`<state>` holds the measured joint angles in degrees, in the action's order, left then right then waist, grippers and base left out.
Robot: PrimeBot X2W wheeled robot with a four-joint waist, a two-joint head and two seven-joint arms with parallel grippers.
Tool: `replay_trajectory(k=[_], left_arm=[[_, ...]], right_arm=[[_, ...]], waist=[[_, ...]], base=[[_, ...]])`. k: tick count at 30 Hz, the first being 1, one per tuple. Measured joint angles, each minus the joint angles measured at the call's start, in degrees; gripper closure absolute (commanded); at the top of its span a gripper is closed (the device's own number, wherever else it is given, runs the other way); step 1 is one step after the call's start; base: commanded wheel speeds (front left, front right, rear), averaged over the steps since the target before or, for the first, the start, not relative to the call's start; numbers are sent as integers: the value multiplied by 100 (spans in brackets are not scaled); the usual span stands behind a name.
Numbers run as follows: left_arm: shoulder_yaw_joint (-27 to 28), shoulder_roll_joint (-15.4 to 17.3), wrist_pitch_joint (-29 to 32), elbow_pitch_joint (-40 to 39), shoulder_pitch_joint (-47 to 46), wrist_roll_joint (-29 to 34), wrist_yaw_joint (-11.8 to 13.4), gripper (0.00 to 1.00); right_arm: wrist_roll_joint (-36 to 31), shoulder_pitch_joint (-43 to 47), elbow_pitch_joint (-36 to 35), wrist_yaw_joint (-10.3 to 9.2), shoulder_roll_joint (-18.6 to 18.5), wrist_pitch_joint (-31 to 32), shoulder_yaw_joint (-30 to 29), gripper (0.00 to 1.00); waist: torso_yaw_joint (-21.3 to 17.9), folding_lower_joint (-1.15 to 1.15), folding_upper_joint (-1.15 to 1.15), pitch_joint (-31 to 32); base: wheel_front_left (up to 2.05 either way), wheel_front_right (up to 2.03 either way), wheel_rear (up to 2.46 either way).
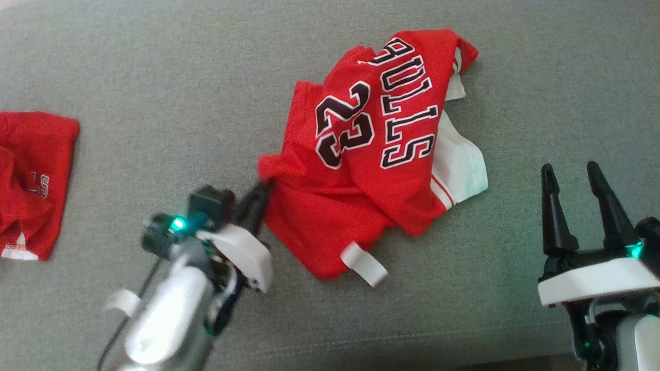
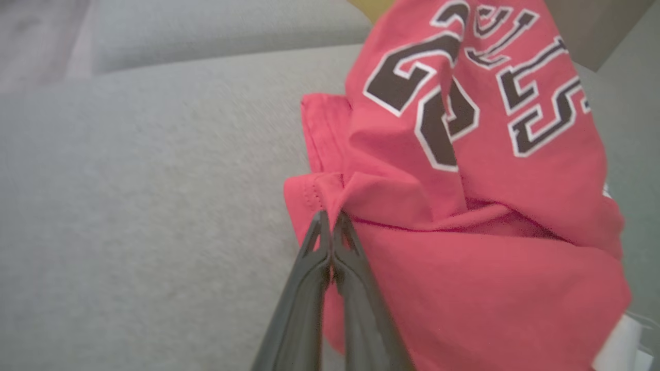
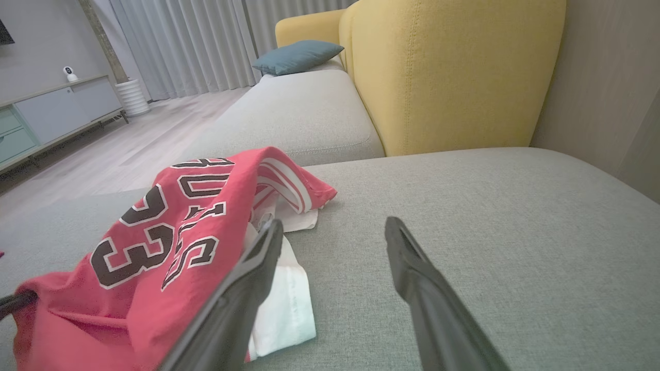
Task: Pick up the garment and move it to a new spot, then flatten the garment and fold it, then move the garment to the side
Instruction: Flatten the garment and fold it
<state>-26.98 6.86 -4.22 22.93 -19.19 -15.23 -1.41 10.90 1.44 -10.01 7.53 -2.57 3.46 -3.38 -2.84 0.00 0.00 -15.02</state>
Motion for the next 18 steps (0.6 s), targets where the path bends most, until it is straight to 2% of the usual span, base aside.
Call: replay_trajectory(k=[5, 11, 12, 13, 16, 18], left_arm=[[243, 393, -9, -89, -381, 105, 149, 100], [376, 639, 159, 299, -727, 109, 127, 100], [387, 644, 116, 378, -736, 107, 97, 16], [408, 627, 38, 448, -733, 48, 83, 0], [556, 526, -280, 510, -705, -118, 103, 0], [631, 461, -550, 441, -648, -216, 203, 0]], right_arm=[[21, 1, 23, 0, 0, 0, -11, 0], [74, -1, 55, 0, 0, 0, -19, 0], [77, 0, 56, 0, 0, 0, -25, 0], [77, 0, 60, 0, 0, 0, -32, 0], [76, 0, 63, 0, 0, 0, -60, 0], [63, 2, 57, 0, 0, 0, -83, 0]], waist=[[18, 0, 0, 36], [-74, 0, 0, 37], [-89, 0, 0, 34], [-102, 0, 0, 33], [-110, 0, 0, 55], [-90, 0, 0, 84]], base=[[0, 0, 0], [0, 0, 0], [0, 0, 0], [0, 0, 0], [0, 0, 0], [0, 0, 0]])
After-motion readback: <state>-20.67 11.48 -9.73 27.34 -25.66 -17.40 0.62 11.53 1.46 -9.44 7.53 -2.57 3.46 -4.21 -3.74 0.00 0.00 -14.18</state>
